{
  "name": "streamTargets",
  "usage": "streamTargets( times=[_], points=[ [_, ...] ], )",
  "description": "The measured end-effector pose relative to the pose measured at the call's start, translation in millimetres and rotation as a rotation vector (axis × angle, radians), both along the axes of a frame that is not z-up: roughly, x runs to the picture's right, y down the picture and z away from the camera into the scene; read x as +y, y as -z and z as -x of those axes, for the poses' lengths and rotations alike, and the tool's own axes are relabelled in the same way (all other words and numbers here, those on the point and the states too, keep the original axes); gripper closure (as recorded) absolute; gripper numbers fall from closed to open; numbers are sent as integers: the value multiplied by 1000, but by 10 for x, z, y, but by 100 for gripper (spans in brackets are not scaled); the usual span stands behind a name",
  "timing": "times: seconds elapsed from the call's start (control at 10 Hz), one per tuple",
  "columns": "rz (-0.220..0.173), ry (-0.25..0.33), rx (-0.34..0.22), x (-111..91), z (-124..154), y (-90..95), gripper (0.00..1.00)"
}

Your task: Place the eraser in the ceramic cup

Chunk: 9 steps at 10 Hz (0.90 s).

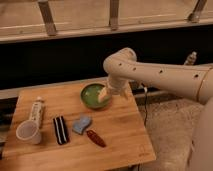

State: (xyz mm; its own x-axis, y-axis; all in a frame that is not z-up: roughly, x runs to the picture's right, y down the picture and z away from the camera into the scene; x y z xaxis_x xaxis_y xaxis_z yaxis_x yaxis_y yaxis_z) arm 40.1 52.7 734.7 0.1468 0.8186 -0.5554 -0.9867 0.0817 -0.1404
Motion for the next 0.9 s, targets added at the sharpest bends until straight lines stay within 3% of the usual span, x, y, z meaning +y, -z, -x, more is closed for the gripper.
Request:
streamTargets(
  times=[0.4, 0.8, 0.9],
  points=[
    [-27, 3, -27, -31, 114, 39, 20],
    [-66, 66, -163, -104, 970, 162, 20],
    [-65, 68, -155, -103, 930, 152, 20]
  ],
)
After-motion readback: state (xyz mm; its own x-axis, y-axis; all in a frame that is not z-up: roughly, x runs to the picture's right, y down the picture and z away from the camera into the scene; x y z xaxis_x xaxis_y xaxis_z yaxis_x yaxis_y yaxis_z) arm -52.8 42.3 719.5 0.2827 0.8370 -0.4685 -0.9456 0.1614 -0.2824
